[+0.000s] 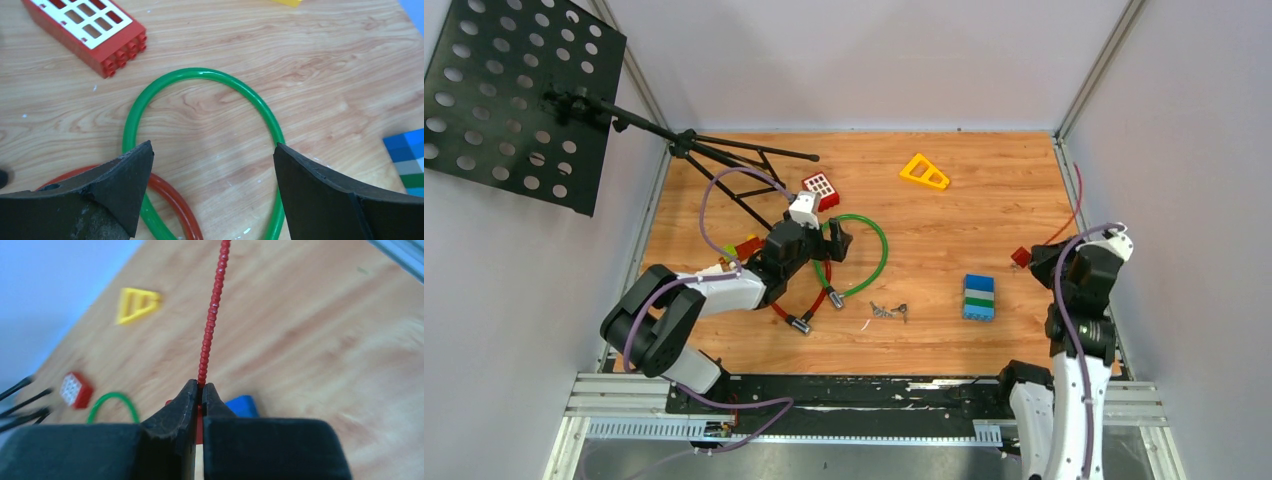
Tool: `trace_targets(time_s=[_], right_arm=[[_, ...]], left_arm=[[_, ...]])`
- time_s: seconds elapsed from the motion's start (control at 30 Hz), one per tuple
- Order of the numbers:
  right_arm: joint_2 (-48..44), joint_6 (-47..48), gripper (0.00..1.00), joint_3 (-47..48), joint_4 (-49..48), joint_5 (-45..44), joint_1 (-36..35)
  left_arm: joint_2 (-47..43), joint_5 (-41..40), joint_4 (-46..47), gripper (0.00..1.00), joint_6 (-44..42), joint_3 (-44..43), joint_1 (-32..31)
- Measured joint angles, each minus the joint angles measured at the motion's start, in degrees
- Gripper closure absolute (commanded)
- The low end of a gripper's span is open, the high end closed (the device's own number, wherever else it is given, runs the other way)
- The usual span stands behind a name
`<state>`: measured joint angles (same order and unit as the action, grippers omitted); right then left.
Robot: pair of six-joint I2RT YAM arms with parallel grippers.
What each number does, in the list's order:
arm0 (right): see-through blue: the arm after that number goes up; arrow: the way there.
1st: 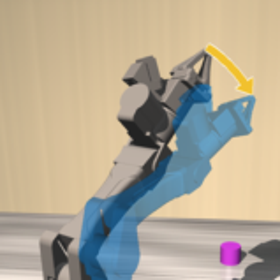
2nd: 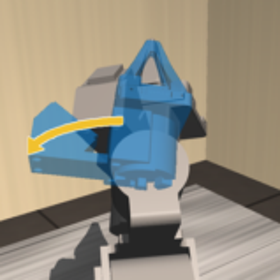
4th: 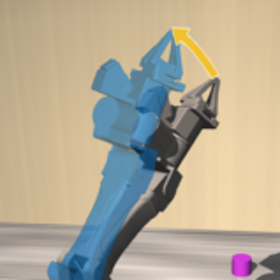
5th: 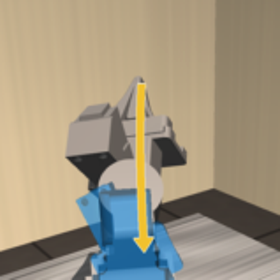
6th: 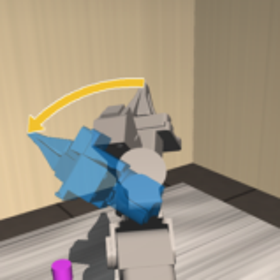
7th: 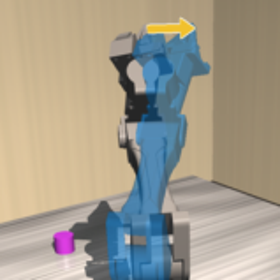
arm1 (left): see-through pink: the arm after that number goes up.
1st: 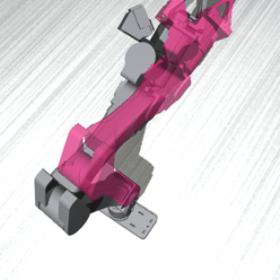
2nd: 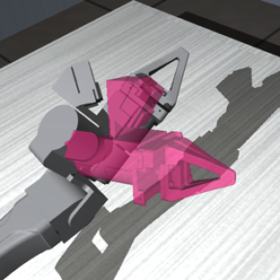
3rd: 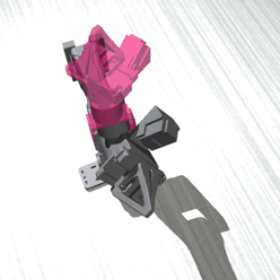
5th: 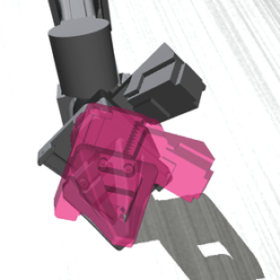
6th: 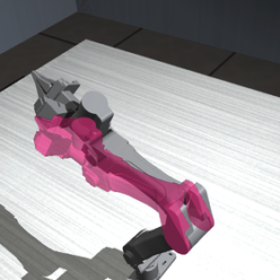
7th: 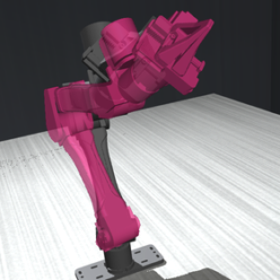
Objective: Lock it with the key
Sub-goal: Pick up the lock from the center of the board, then lock the lock.
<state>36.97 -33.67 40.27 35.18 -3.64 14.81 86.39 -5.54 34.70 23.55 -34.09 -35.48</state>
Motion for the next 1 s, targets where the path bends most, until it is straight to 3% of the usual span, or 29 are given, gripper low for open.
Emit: trace_targets(time_s=[0.1, 0.2, 0.33, 0.5, 0.67, 0.8, 1.0], right_arm=[[-6.8, 2.4, 1.00, -2.6, -6.9, 11.7, 0.0], [-5.7, 3.0, 1.00, -2.8, -14.6, 24.5, -0.3], [-2.6, 3.2, 1.00, -2.8, -22.4, 31.2, -7.1], [5.0, 6.6, 1.00, 0.5, -28.3, 23.9, -29.1], [19.2, 9.1, 1.00, 7.4, -36.2, 11.9, -41.8], [28.7, 10.8, 1.00, 12.2, -39.4, 5.2, -46.2], [37.8, 11.0, 1.00, 14.5, -48.1, 0.5, -46.5]], left_arm=[[0.0, 3.2, 4.4, 0.05, 0.2, 2.0, 0.0], [-0.7, 8.3, 6.8, 0.07, 1.3, 2.9, 0.0], [-4.7, 14.6, 10.0, 0.07, 3.3, 2.9, -0.7], [-8.8, 17.5, 7.8, 0.07, 2.4, -4.1, -3.3], [-9.2, 17.7, 9.9, 0.03, 1.3, -8.2, -4.2], [-9.2, 18.1, 13.4, 0.02, 1.2, -3.8, -4.2], [-7.2, 18.6, 16.7, 0.01, 1.5, 0.6, -4.1]])
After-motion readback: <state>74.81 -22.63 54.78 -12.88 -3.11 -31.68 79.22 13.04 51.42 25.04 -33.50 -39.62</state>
